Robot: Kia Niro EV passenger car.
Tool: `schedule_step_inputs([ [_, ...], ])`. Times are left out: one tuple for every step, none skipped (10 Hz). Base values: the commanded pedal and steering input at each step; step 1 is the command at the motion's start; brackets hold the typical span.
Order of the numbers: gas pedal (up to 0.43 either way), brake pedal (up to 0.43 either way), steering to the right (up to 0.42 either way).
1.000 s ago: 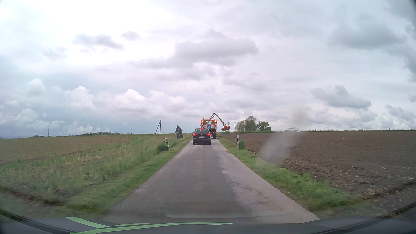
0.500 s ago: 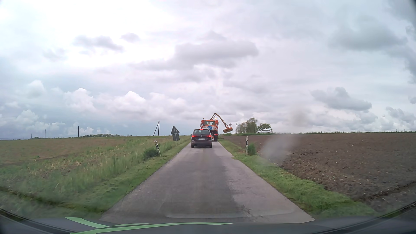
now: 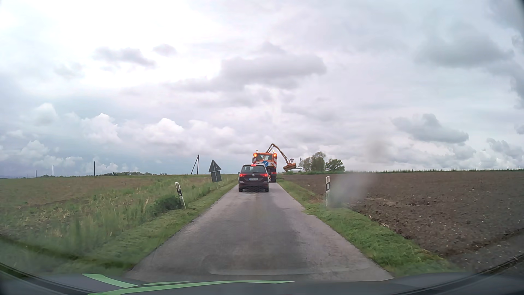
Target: Follow the waypoints while adhering to traffic rules and regulations
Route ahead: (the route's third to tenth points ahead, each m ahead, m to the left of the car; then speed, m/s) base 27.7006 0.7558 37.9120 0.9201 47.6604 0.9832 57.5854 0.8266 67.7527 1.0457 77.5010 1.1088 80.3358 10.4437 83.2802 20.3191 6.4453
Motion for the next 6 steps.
schedule_step_inputs([
  [0.000,0.207,-0.001],
  [0.000,0.207,-0.001],
  [0.000,0.207,-0.001],
  [0.000,0.207,0.000],
  [0.000,0.207,0.000],
  [0.000,0.207,0.000],
])
